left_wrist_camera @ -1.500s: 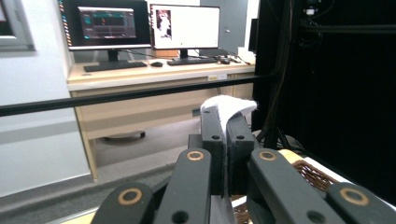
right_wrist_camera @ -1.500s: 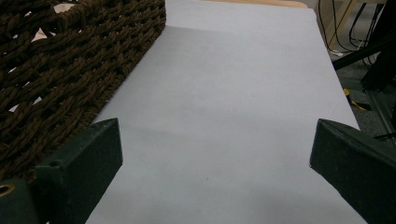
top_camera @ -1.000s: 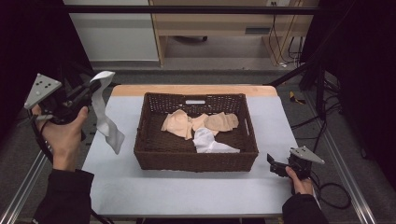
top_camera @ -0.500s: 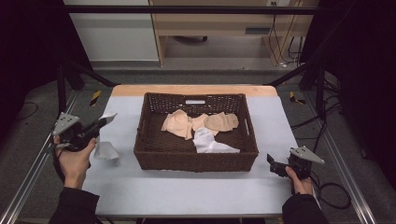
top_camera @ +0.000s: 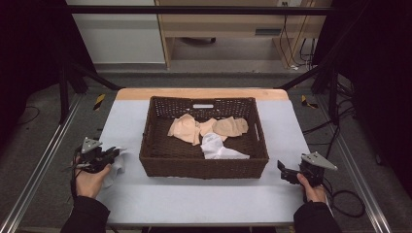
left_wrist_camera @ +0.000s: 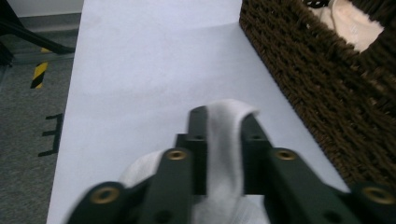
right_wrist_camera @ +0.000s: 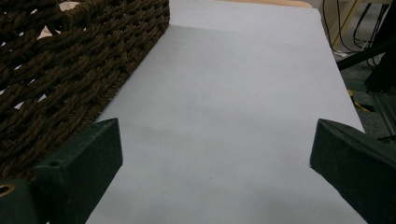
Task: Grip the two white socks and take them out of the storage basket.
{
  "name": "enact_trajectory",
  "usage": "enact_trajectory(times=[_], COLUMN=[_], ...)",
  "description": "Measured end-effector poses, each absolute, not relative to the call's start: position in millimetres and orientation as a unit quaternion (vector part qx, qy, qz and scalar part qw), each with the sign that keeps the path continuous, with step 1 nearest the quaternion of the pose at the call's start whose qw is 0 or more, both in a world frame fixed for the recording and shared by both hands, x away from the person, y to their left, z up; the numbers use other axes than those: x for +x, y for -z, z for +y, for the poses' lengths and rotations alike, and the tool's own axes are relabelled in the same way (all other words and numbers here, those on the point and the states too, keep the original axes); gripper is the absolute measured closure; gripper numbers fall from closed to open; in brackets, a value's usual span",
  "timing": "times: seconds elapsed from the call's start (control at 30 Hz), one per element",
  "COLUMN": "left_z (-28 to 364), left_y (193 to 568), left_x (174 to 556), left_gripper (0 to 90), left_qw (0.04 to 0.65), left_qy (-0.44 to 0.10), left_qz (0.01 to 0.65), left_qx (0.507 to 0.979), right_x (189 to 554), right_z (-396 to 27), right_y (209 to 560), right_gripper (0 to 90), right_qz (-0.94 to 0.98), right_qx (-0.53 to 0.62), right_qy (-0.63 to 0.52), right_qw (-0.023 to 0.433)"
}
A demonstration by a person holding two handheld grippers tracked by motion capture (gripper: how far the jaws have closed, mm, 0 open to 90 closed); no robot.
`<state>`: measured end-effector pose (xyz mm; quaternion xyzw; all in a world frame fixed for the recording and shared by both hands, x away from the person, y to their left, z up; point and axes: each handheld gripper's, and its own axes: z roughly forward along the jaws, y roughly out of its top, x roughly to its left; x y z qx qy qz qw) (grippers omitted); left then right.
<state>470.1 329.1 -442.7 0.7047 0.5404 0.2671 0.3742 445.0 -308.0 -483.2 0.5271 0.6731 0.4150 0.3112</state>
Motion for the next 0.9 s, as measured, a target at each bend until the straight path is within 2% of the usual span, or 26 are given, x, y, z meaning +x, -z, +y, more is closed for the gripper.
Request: enact_trajectory(times=[0.17, 0.27, 0.43, 0.47, 0.67, 0.9], left_z=[327.6, 327.8, 322.2, 315.1, 287.2, 246.0], left_y=[436.8, 422.1, 398.1, 383.8, 356.1, 335.5], left_x=[469.2, 465.0, 457.3, 453.0, 446.1, 459.7], left_gripper=[53.3, 45.3, 43.2, 43.2, 43.0, 43.2], left_qw=[0.386, 0.418, 0.450, 0.466, 0.489, 0.512], left_qy=[-0.267, -0.267, -0.281, -0.287, -0.294, -0.293], left_qz=[0.555, 0.558, 0.542, 0.528, 0.496, 0.466], left_qx=[0.687, 0.665, 0.652, 0.649, 0.654, 0.660], right_x=[444.7, 444.7, 444.7, 445.0, 444.5, 444.4], right_z=[-308.0, -308.0, -308.0, -308.0, -307.4, -307.5], right_y=[483.1, 483.0, 483.1, 483.3, 483.3, 483.4], right_gripper=[2.8, 2.8, 2.8, 2.8, 2.8, 2.8], right_qz=[0.674, 0.674, 0.674, 0.675, 0.672, 0.671], right_qx=[0.527, 0.527, 0.527, 0.526, 0.530, 0.531], right_qy=[-0.415, -0.415, -0.415, -0.414, -0.412, -0.412], right_qw=[0.310, 0.310, 0.310, 0.312, 0.313, 0.315])
